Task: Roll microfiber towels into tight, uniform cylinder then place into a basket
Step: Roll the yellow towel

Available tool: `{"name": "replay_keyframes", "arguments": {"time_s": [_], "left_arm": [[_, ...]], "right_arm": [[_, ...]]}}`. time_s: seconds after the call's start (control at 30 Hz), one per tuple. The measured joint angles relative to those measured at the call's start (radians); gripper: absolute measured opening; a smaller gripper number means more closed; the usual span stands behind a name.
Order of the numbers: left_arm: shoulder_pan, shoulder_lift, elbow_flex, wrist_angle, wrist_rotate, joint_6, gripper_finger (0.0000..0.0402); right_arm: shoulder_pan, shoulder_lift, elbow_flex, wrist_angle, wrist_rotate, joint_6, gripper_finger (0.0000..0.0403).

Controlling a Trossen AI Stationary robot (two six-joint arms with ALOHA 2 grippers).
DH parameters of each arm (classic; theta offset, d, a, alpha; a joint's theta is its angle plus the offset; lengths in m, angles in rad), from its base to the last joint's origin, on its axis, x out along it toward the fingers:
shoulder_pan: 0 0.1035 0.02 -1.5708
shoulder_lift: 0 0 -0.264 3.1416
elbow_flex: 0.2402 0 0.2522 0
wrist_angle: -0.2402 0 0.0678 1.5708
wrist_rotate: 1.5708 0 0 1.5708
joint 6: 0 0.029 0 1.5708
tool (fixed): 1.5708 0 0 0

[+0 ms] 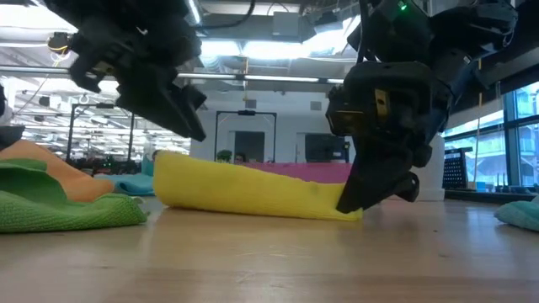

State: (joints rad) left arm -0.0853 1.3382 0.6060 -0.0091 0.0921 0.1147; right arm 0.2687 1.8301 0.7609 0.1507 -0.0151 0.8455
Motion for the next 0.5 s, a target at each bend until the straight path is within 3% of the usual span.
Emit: {"name": "replay_keyframes", "arguments": {"time_s": [0.23, 0.5], "left_arm": [[-0.156, 0.009, 0.000, 0.039, -0.120, 0.073, 0.0187], [-0.393, 0.081, 0.001, 0.143, -0.430, 0.212, 0.0189]], "right_arm": [[-0.011, 0.000, -0.001, 0.003, -0.015, 0.012, 0.0011], [-0.016, 0.000, -0.002, 0.009, -0.023, 0.012, 0.0011]]}}
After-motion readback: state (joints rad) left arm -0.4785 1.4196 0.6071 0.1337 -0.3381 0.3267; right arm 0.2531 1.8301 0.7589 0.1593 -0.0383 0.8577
